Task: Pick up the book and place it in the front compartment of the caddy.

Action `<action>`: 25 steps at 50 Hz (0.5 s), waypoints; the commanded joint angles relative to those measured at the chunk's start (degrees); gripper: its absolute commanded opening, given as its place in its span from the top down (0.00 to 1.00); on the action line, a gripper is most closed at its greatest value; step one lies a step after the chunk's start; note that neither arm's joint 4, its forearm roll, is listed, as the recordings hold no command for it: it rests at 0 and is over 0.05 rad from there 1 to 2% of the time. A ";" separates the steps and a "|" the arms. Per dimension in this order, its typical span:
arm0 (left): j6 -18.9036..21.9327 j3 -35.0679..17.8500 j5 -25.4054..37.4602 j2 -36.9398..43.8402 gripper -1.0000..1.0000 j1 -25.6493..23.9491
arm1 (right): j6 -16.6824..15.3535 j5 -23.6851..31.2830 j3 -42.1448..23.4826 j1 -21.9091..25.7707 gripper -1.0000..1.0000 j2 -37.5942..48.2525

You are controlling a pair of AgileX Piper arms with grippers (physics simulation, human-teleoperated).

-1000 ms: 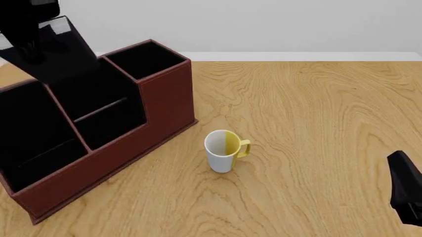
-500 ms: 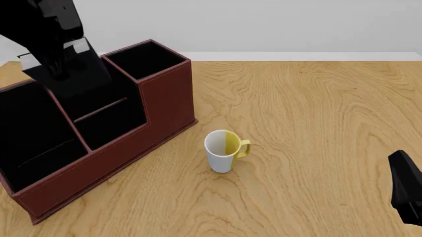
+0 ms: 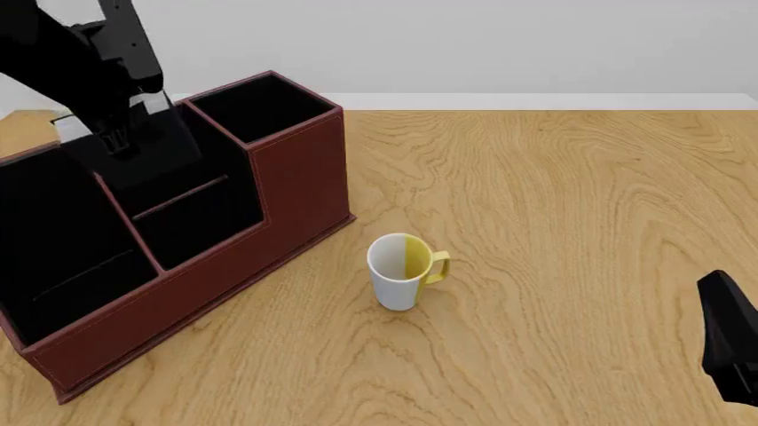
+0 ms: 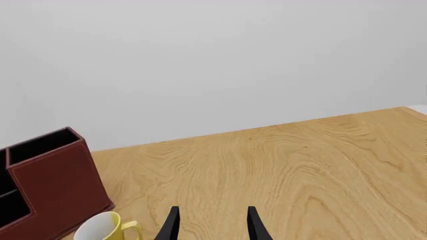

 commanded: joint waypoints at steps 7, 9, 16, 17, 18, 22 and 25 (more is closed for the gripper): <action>0.47 -1.78 -3.57 3.97 1.00 1.14 | -0.52 0.00 0.15 -0.09 0.00 0.00; 0.28 -2.36 -3.63 4.67 1.00 1.17 | -0.60 0.03 0.17 -0.10 0.00 0.00; 0.10 -3.65 -4.79 6.76 1.00 2.05 | -0.82 0.06 0.18 -0.09 0.00 0.00; -0.02 -3.72 -4.97 7.05 1.00 2.04 | -0.85 0.08 0.19 -0.07 0.00 0.00; -0.08 -3.71 -5.22 7.44 1.00 2.17 | -0.91 0.09 0.19 -0.05 0.00 0.00; 0.33 -2.94 -6.40 8.13 1.00 2.65 | -1.09 0.12 0.21 -0.08 0.00 0.01; 0.14 -3.12 -6.79 8.90 1.00 2.74 | -1.20 0.12 0.25 0.02 0.00 0.01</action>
